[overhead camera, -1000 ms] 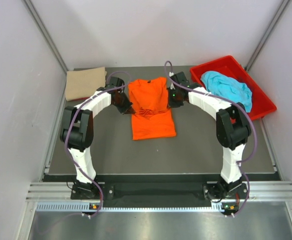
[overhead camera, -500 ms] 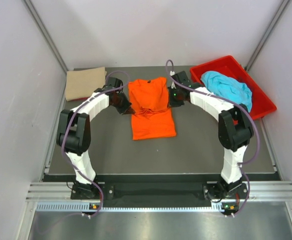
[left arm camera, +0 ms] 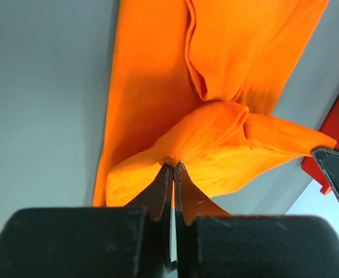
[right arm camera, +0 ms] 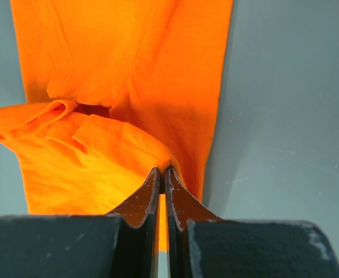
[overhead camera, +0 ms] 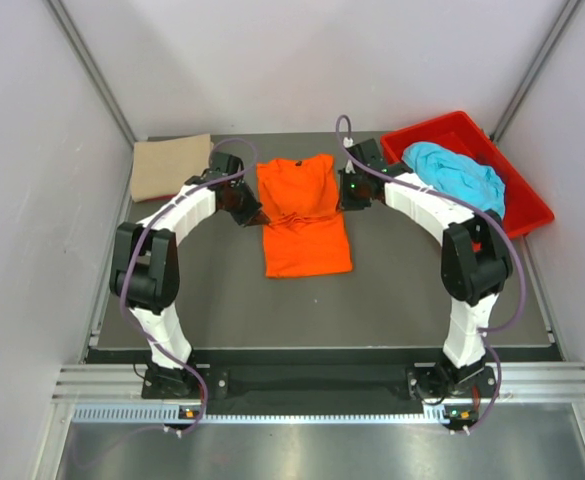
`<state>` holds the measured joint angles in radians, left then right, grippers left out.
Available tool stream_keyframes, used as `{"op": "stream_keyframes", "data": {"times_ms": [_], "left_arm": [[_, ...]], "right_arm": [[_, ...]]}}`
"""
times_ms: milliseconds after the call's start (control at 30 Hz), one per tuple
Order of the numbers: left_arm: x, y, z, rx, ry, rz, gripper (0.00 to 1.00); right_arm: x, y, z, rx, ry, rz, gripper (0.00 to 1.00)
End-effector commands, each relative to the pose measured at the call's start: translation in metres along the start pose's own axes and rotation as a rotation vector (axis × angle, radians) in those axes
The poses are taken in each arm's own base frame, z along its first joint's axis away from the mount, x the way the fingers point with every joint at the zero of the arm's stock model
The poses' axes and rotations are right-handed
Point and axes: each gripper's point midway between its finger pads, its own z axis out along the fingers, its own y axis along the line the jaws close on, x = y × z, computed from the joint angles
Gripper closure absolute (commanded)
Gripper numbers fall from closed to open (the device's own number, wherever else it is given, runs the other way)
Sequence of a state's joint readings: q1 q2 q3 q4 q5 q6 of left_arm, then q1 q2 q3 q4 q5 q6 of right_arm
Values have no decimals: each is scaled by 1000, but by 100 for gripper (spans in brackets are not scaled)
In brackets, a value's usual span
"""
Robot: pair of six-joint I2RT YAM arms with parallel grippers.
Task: Fold and stack the t-shirts
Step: Fold the tshirt
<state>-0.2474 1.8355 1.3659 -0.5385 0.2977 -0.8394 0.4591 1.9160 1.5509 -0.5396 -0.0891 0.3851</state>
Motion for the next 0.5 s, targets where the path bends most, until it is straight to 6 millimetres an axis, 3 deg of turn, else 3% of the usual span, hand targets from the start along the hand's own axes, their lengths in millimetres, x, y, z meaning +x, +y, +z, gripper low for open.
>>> {"op": "stream_keyframes", "data": {"times_ms": [0, 233, 367, 400, 467], "left_arm": [[-16, -3, 3, 26, -34, -3, 100], [-33, 2, 29, 24, -42, -3, 100], [-36, 5, 39, 36, -27, -1, 100], [-37, 5, 38, 33, -33, -1, 98], [-37, 10, 36, 15, -47, -3, 85]], "right_arm": [[-25, -1, -3, -21, -78, -1, 100], [-34, -2, 33, -44, -72, -22, 100], [-39, -8, 43, -27, -76, -21, 99], [-40, -10, 45, -23, -79, -20, 96], [-42, -11, 46, -29, -82, -25, 87]]}}
